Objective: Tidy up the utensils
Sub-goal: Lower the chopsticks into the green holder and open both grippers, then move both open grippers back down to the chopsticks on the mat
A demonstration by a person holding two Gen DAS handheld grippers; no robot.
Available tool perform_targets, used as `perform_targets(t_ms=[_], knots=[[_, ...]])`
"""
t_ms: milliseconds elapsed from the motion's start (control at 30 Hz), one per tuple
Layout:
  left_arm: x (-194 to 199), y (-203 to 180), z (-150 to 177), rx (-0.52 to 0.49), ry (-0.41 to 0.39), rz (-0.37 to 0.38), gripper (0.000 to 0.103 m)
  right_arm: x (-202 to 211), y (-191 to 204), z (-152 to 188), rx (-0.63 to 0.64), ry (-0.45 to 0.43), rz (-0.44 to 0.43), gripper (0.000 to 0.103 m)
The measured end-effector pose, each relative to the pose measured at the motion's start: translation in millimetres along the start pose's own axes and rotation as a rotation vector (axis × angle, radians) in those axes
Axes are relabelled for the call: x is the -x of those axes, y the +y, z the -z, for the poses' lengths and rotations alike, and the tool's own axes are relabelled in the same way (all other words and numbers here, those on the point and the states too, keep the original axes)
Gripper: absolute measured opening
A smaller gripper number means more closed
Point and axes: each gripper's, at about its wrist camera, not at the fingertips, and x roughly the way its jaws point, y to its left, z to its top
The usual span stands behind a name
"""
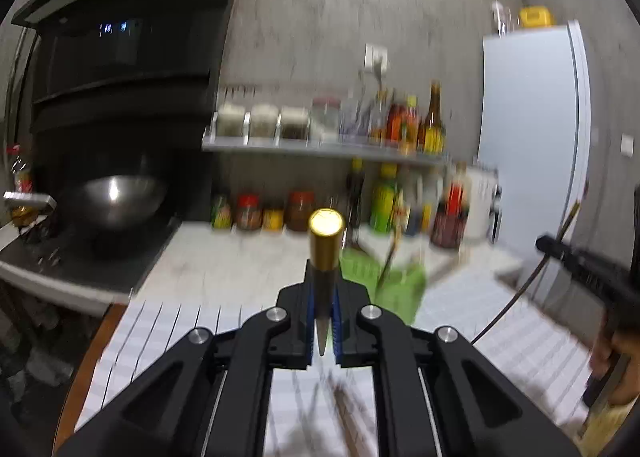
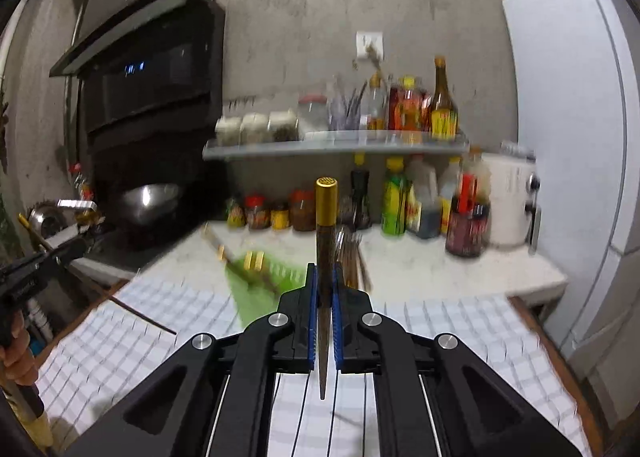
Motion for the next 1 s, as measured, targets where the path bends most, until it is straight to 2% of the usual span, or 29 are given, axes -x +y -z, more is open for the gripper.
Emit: perform_targets(t_ms=[100,233,300,433,567,600,633,667,700,733,867,1000], knots=[[-21.1,-9.2,-33.4,-0.007,-0.086,0.030,0.006,-10.7,-2.1,-27.0,-0.015,-0.114,0.008,0.007],[-69.0,-17.6,-48.4,0.012,-0.064,0.075,0.006,-38.0,-10.9,-39.6,-0.081,-0.150,-0.036,0.007],[-96.5,-21.5,-44.4,0.008,-0.026,0.081,0.006,-57.0,-10.8,-36.5,-0.090,-0.121,-0.049,0.007],[-143.4,-23.8,-24.5,0.011,0.094,0.120,0.006,-98.7,-5.4,-16.3,-0.084,-0.008,-0.070,0.007],[-169.0,-22.4,-9.2,0.025,0.175,0.128,0.007,-123.8,0.4,0.5,-0.065,0.091,-0.084,0.009],[-171.0,-20.8,-8.0,0.033,0.185,0.127,0.014,-123.1,0.4,1.6,-0.066,0.095,-0.085,0.009],[-169.7,-19.0,-7.3,0.042,0.188,0.117,0.032,-119.5,-0.9,1.8,-0.068,0.093,-0.086,0.016],[-162.1,-16.2,-8.4,0.053,0.169,0.113,0.040,-113.6,-2.5,0.8,-0.072,0.082,-0.090,0.022],[-154.2,-13.9,-10.5,0.057,0.145,0.118,0.044,-107.0,-5.0,-1.0,-0.078,0.068,-0.088,0.034],[-145.0,-13.0,-13.4,0.055,0.124,0.122,0.044,-96.3,-8.0,-3.3,-0.083,0.052,-0.086,0.042],[-97.1,-7.5,-22.9,0.047,0.065,0.102,0.045,-51.9,-15.5,-6.1,-0.075,0.030,-0.047,0.042],[-56.1,-2.4,-6.0,0.022,0.093,0.003,0.047,-17.9,-16.2,14.5,-0.066,0.096,-0.024,0.042]])
